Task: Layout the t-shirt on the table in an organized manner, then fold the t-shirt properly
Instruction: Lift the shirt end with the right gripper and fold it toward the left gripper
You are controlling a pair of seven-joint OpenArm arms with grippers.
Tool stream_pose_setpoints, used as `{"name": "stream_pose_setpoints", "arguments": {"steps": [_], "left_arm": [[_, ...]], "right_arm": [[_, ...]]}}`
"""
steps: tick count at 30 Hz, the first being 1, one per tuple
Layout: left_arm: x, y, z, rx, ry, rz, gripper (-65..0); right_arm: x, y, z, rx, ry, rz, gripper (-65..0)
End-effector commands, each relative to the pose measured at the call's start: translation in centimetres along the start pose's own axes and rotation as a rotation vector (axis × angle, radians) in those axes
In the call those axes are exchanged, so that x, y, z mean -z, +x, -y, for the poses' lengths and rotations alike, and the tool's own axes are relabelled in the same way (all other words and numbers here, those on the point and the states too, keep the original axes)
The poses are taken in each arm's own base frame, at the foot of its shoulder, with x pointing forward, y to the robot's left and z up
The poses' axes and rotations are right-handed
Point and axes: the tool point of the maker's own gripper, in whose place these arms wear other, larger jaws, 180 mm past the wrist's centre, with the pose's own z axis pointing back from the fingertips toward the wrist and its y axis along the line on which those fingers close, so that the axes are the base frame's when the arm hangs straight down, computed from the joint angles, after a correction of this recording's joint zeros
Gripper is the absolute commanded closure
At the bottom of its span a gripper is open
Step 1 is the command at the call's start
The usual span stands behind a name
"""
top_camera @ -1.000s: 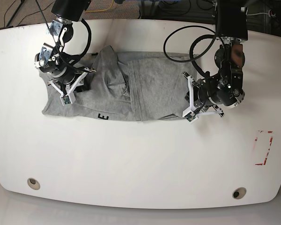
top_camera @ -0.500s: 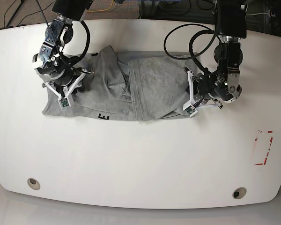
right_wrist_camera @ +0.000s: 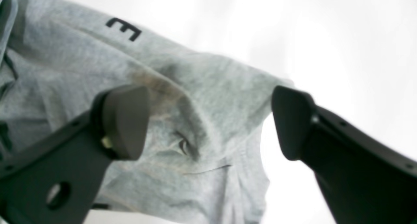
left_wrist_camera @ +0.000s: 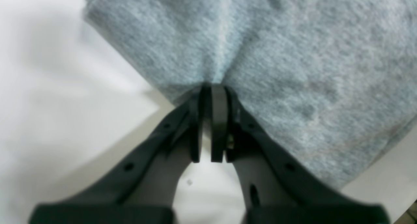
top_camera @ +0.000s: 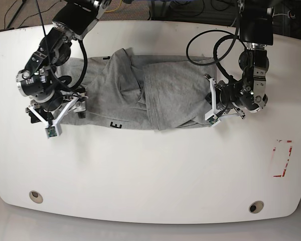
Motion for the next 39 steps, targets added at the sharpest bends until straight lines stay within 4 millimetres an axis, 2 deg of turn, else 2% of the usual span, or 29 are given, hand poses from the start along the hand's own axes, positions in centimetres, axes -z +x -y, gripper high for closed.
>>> {"name": "stream_pose_setpoints", "arguments": {"steps": [1, 4, 6, 8, 11, 15, 22, 33, 39], "left_arm": [[-0.5, -1.9, -1.6, 0.016, 0.057, -0.081, -2.5], [-0.5, -1.8, -1.9, 0.018, 0.062, -0.066, -2.5], [-0.6, -1.7, -2.0, 0.020, 0.066, -0.056, -3.3], [-0.4, -1.7, -2.1, 0.015, 0.062, -0.056, -4.4], [0.1, -2.4, -2.2, 0.000, 0.049, -0.076, -5.8], [0.2, -3.0, -3.5, -0.016, 0.057, -0.090, -6.0], [0.7, -3.5, -4.9, -0.046, 0.057, -0.081, -5.8], [0.9, -3.4, -5.2, -0.058, 0.053, -0.076, -5.8], [0.8, -3.2, -5.2, -0.055, 0.055, -0.073, -5.7]], "right_arm": [[-0.6, 1.0, 2.4, 0.084, -0.018, 0.050, -58.5], [0.1, 0.3, 3.3, 0.179, 0.021, 0.046, -58.5], [0.3, -0.4, 5.0, 0.236, 0.036, 0.035, -58.5], [0.8, -1.1, 5.8, 0.283, 0.063, 0.027, -58.5], [1.7, -2.4, 6.3, 0.365, 0.130, 0.028, -58.3], [2.4, -3.3, 6.8, 0.424, 0.187, 0.026, -58.3], [3.0, -5.3, 6.6, 0.469, 0.223, 0.001, -58.3], [3.6, -8.7, 5.8, 0.518, 0.247, -0.066, -58.3], [3.7, -9.7, 4.9, 0.528, 0.259, -0.088, -58.3]]}}
